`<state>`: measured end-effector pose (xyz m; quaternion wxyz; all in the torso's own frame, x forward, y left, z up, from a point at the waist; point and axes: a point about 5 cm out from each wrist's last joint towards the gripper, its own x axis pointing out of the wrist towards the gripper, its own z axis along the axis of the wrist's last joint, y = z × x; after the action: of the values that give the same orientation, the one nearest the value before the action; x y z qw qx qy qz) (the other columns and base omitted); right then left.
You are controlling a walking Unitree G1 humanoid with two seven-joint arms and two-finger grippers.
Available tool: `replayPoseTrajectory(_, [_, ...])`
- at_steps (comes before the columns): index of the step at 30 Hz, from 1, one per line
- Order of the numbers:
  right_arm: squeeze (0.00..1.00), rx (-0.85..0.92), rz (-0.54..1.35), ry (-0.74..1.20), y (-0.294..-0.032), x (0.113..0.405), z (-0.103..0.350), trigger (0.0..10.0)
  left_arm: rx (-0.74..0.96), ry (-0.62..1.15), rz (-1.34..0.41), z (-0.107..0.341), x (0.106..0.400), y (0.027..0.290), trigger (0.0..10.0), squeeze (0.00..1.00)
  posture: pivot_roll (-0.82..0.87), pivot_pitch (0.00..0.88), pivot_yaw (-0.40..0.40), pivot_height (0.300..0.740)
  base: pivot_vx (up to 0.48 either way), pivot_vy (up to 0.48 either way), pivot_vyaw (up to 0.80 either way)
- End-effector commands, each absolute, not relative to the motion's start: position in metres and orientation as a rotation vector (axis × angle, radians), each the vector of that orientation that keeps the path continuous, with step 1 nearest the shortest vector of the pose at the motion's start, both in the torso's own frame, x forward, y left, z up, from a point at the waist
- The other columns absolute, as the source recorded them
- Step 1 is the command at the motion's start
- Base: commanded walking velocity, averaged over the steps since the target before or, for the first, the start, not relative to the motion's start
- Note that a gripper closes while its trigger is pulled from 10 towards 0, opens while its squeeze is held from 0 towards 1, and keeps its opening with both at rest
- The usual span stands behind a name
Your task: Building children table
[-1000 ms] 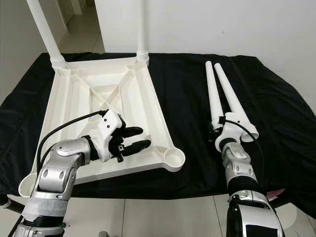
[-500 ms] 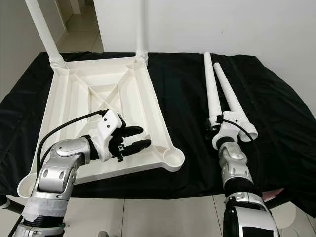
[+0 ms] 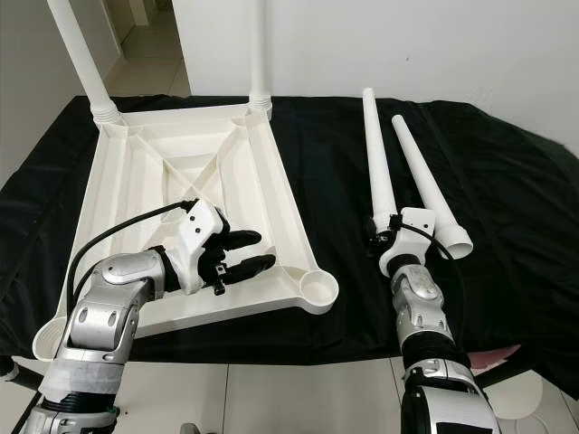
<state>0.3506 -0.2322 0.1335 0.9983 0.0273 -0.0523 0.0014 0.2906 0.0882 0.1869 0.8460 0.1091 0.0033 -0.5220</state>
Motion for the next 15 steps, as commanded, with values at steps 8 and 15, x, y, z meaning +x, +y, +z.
replayPoseTrajectory(8, [0.00, 0.097, -0.012, -0.287, -0.229, 0.341, 0.151, 10.0, 0.153, 0.007, -0.967, 0.189, 0.297, 0.094, 10.0, 1.00, 0.04, 0.097, -0.005, 0.740, 0.000, 0.000, 0.00])
replayPoseTrajectory(15, [0.00, 0.117, 0.001, -0.347, -0.223, 0.335, 0.156, 10.0, 0.163, 0.011, -0.931, 0.189, 0.305, 0.097, 10.0, 1.00, 0.04, 0.082, -0.010, 0.740, 0.000, 0.000, 0.00])
